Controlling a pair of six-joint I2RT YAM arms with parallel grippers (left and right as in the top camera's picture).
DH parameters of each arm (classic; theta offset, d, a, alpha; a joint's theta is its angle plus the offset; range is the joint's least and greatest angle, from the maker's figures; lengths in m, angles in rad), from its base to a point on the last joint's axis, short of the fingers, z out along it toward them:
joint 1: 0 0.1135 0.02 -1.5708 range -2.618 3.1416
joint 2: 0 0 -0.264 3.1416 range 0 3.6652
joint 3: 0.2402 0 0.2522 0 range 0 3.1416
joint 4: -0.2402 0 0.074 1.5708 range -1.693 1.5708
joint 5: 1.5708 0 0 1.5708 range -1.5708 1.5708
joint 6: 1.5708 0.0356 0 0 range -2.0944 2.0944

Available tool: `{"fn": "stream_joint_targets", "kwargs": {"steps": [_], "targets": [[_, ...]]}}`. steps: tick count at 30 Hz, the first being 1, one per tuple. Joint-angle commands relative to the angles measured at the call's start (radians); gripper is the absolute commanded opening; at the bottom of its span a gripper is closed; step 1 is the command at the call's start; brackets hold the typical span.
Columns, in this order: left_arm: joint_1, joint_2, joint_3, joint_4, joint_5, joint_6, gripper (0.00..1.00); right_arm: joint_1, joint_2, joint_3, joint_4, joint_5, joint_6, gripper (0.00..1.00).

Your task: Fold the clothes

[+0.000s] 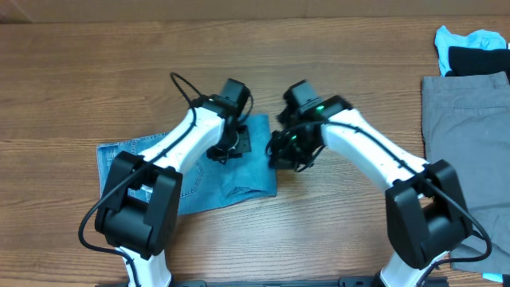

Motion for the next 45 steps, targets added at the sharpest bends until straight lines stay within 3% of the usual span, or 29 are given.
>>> {"fn": "stream_joint_targets", "kwargs": {"steps": [1, 10, 14, 25, 29, 38, 45], "targets": [[0.052, 0.045, -0.003, -0.023, 0.014, 0.007, 0.05, 0.071, -0.035, 0.006, 0.027, -0.026, -0.014, 0.07], [0.061, -0.007, -0.003, -0.056, 0.009, 0.008, 0.05, 0.117, -0.035, 0.001, 0.1, 0.018, 0.064, 0.07], [0.061, -0.02, -0.003, -0.052, 0.009, 0.008, 0.07, 0.119, -0.034, -0.041, 0.196, -0.093, 0.066, 0.07], [0.061, -0.02, -0.003, -0.062, 0.01, 0.008, 0.08, 0.1, -0.009, -0.444, 0.621, -0.262, 0.27, 0.13], [0.074, -0.021, -0.002, -0.087, 0.002, 0.008, 0.06, 0.029, -0.009, -0.478, 0.589, -0.282, 0.304, 0.04], [0.164, -0.075, 0.047, -0.172, 0.002, 0.049, 0.05, -0.046, -0.031, -0.476, 0.52, -0.232, 0.285, 0.04], [0.165, -0.245, 0.049, -0.233, 0.01, 0.069, 0.06, -0.079, -0.259, -0.405, 0.523, -0.181, 0.257, 0.07]]}}
